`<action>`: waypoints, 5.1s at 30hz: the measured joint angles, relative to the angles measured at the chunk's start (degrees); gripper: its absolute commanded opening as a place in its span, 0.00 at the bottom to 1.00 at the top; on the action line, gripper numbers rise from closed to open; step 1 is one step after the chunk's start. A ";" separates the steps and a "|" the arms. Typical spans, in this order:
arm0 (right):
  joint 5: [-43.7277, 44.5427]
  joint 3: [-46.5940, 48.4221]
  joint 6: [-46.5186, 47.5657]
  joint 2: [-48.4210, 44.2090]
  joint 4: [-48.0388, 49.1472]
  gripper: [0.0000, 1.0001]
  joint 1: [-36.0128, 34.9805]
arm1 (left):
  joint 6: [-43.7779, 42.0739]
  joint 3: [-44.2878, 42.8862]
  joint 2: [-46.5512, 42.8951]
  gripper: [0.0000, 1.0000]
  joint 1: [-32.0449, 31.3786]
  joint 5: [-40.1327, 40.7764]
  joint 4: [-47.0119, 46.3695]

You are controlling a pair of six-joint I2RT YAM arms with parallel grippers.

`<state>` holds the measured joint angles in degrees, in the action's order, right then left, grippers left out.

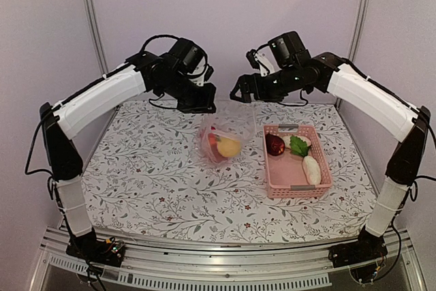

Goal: Place the food in the zip-top bag and seal the zipper
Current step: Place the fake fruit in the zipper food storage bag, then pick up the fake fruit from the bin, then place the fake fruit in the zipper food storage bag, then adjust the zipper food storage bag at the center of the board.

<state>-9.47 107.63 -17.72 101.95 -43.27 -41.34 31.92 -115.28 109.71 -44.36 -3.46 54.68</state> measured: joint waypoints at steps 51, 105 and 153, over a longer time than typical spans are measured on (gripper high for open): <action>-0.09 -17.25 9.42 9.55 -2.25 0.74 17.79 | 1.49 6.82 -5.01 0.00 4.61 -7.96 -2.51; -7.39 -13.55 0.76 -13.99 -1.75 0.58 -2.01 | 1.29 5.81 -3.28 0.00 4.61 -12.68 -2.99; -2.40 -1.03 -12.07 5.55 -9.60 0.00 -3.67 | 1.09 5.46 -3.80 0.00 4.61 -13.88 -0.66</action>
<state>-11.88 106.61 -29.78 107.50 -52.86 -45.01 33.01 -109.82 105.91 -39.75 -17.34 54.02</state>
